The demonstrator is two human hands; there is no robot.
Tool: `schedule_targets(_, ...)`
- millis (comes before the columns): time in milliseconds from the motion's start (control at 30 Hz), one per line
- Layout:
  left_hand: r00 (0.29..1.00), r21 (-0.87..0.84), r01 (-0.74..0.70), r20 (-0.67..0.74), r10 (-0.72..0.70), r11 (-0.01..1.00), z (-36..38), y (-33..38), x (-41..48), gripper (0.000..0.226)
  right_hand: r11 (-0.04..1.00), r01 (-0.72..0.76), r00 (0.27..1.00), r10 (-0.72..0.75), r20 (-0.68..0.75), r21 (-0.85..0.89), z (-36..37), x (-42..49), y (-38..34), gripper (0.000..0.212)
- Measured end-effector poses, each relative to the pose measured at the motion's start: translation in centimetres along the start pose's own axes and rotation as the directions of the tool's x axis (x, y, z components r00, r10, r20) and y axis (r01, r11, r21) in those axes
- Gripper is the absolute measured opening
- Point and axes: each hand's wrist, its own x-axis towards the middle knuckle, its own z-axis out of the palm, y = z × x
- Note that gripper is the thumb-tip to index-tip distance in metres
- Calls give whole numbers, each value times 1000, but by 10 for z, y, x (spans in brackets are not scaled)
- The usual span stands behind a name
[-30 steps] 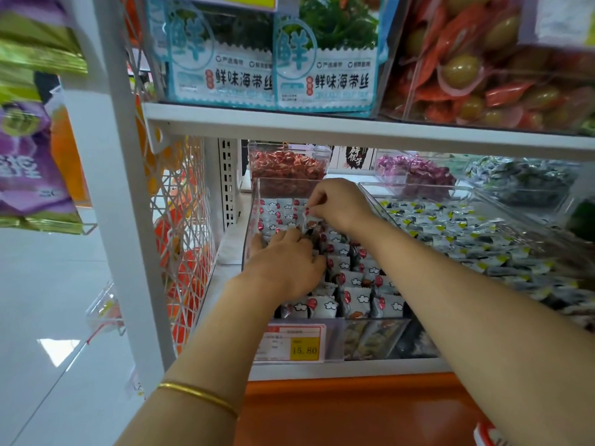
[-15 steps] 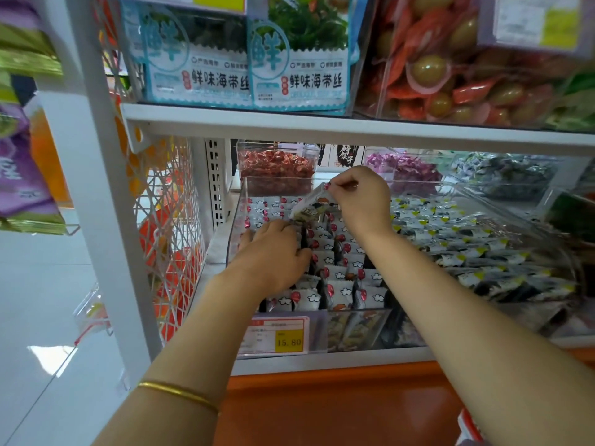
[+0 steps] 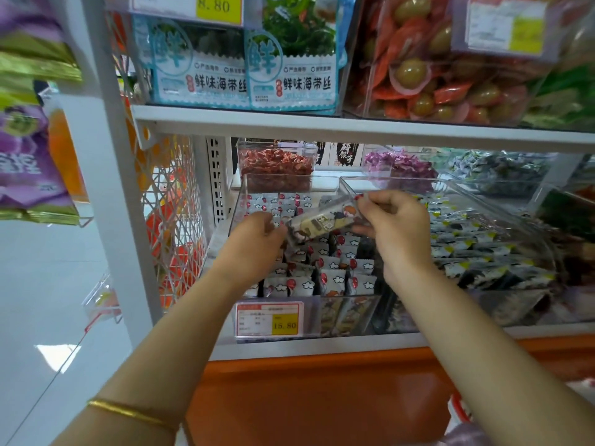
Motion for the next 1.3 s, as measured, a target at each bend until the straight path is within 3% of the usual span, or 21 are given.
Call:
schedule_targets(100,995,-277,98,29,-93,956,-4,-2,-6,20,981,-145,989,140,44,129,-9,-10,-2,5)
schedule_targets(367,977,-674,199,76,-202,711,-4,-1,-9,13,888,-312,942,243,232,338,-20,-21,-4,6)
schedule_targets(533,972,-687,194,38,-232,700,-2,0,-10,17,847,-377,908,259,328,375,-21,-20,-4,4)
schedule_targets(733,953,-803,225,63,-296,552,-5,2,-13,17,678,-551,831,394,393,486,-23,-18,-5,12)
schedule_targets(900,896,-903,342,229,-381,260,-5,10,-14,9,461,-666,744,466,479,586,-21,-18,-9,19)
schedule_targets(967,887,-921,349,266,-376,172,-6,11,-14,9,471,-652,756,465,460,595,-21,-19,-8,14)
schedule_targets(1033,911,-920,325,241,-336,220,-6,10,-14,10,705,-528,848,402,346,474,-21,-19,-5,14)
schedule_targets(1100,953,-875,255,154,-262,412,-7,8,-14,13,916,-308,938,246,245,258,-20,-20,-3,13)
schedule_targets(1167,981,-794,167,72,-182,585,-8,7,-15,14,961,-202,959,155,236,190,-20,-21,-1,8)
schedule_targets(1300,991,-668,130,61,-120,733,-7,8,-16,10,999,-15,968,1,251,51,-18,-23,1,4)
